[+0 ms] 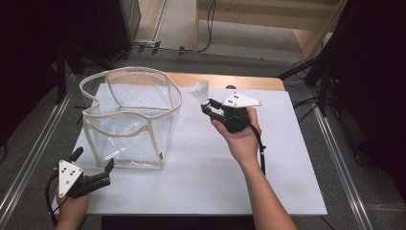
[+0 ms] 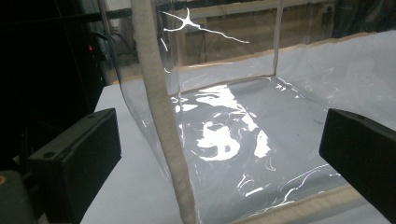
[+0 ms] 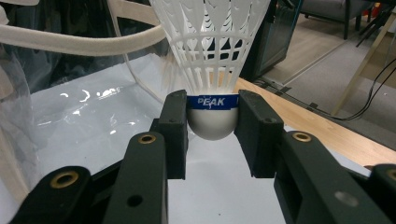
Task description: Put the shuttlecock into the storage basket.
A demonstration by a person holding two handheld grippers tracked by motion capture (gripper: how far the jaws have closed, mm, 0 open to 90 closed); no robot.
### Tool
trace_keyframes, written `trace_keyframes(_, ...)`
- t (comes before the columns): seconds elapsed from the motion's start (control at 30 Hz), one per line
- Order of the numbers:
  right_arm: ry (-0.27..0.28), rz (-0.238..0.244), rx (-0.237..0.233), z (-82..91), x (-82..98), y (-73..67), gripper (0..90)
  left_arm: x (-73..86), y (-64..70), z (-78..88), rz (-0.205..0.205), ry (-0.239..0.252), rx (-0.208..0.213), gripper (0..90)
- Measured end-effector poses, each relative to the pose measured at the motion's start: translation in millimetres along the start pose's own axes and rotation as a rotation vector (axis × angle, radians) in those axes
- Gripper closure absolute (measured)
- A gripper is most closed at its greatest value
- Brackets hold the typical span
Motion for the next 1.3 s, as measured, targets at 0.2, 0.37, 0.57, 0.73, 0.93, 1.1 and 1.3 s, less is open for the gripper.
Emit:
trace_keyframes(0.2,0.007,0.011,-0.002,1.9,-8.3,-1.1,63.0,0.0,0.0,0.1,0.003,0.001,0.001,0.0)
trace_keyframes(0.37,0.009,0.007,-0.007,1.8,-10.6,-2.0,63.1,0.0,0.0,0.1,0.001,0.000,0.001,0.0)
trace_keyframes(0.57,0.006,0.019,-0.010,0.3,-15.8,-2.7,63.1,0.0,0.0,0.0,0.002,0.000,0.001,0.0)
trace_keyframes(0.73,0.008,0.021,-0.017,-0.9,-20.2,-4.1,63.1,0.0,-0.1,0.0,0.003,0.000,0.001,0.0)
trace_keyframes(0.93,0.011,0.028,-0.022,-2.8,-26.6,-6.1,63.1,-0.1,-0.2,0.1,0.003,0.000,0.002,0.0)
trace_keyframes(1.1,0.013,0.026,-0.029,-4.5,-31.5,-9.0,63.1,-0.1,-0.2,0.0,0.004,0.000,0.002,0.0)
trace_keyframes(1.3,0.017,0.042,-0.033,-7.0,-35.1,-10.4,63.1,-0.1,-0.2,-0.1,0.003,0.000,0.002,0.0)
Point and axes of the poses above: each handheld gripper's, and its own axes: z roughly backward along the jaws, x roughly out of its underside, y roughly to its right, the point moved 2 cm from there along -z, roughly forward along the jaws, and after that the axes turned 7 degrees about -x, right-handed, at the moved point
